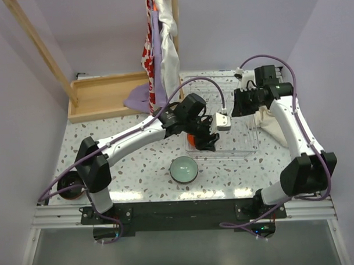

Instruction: Load the bowls into the dish rack

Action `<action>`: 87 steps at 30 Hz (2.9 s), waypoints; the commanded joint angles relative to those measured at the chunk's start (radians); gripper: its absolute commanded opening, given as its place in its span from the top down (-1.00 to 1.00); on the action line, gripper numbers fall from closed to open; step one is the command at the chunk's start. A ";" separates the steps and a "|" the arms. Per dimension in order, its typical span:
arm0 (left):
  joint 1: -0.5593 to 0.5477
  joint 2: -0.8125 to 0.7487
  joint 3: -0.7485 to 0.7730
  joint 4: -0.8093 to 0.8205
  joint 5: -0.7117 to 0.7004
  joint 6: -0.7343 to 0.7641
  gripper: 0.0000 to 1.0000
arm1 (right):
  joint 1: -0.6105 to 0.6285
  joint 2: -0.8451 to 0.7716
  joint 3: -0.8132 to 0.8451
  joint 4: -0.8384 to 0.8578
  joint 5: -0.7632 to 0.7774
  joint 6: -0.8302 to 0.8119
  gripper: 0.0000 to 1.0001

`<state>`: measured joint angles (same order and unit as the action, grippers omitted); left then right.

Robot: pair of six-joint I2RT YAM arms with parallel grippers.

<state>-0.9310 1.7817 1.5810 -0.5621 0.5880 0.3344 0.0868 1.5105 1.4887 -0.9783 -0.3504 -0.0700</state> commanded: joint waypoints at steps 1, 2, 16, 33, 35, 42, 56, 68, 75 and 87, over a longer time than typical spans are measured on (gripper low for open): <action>-0.015 -0.106 0.085 -0.260 -0.052 0.181 -0.02 | -0.001 -0.196 -0.070 -0.028 0.088 -0.022 0.22; -0.015 -0.152 0.082 -0.309 -0.107 0.205 -0.04 | -0.001 -0.234 -0.105 -0.040 0.096 -0.031 -0.03; 0.396 -0.916 -0.573 -0.578 -0.720 0.270 -0.18 | -0.028 -0.570 -0.311 -0.082 0.174 -0.025 -0.43; 0.895 -0.932 -0.862 -0.501 -0.976 -0.014 -0.37 | -0.028 -0.314 -0.111 -0.163 0.077 -0.070 -0.49; 0.926 -0.924 -0.827 -0.495 -0.969 -0.029 -0.33 | -0.030 -0.280 -0.076 -0.181 0.071 -0.076 -0.48; 1.026 -0.849 -0.744 -0.617 -0.869 -0.060 -0.22 | -0.028 -0.104 0.152 -0.315 0.014 -0.138 -0.40; 1.169 -0.769 -0.756 -0.593 -0.781 0.031 -0.10 | -0.029 0.113 0.443 -0.464 0.013 -0.175 -0.29; 1.267 -0.731 -0.817 -0.539 -0.738 0.103 0.09 | -0.030 0.088 0.412 -0.456 0.041 -0.174 -0.24; 1.285 -0.705 -0.846 -0.510 -0.723 0.123 0.35 | -0.029 0.070 0.381 -0.445 0.044 -0.168 -0.21; 1.287 -0.734 -0.756 -0.620 -0.672 0.153 1.00 | -0.030 0.043 0.312 -0.419 0.044 -0.171 -0.12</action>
<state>0.3485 1.0863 0.7437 -1.1282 -0.1318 0.4492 0.0605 1.5898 1.8202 -1.3388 -0.3061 -0.2371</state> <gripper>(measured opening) 0.044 0.570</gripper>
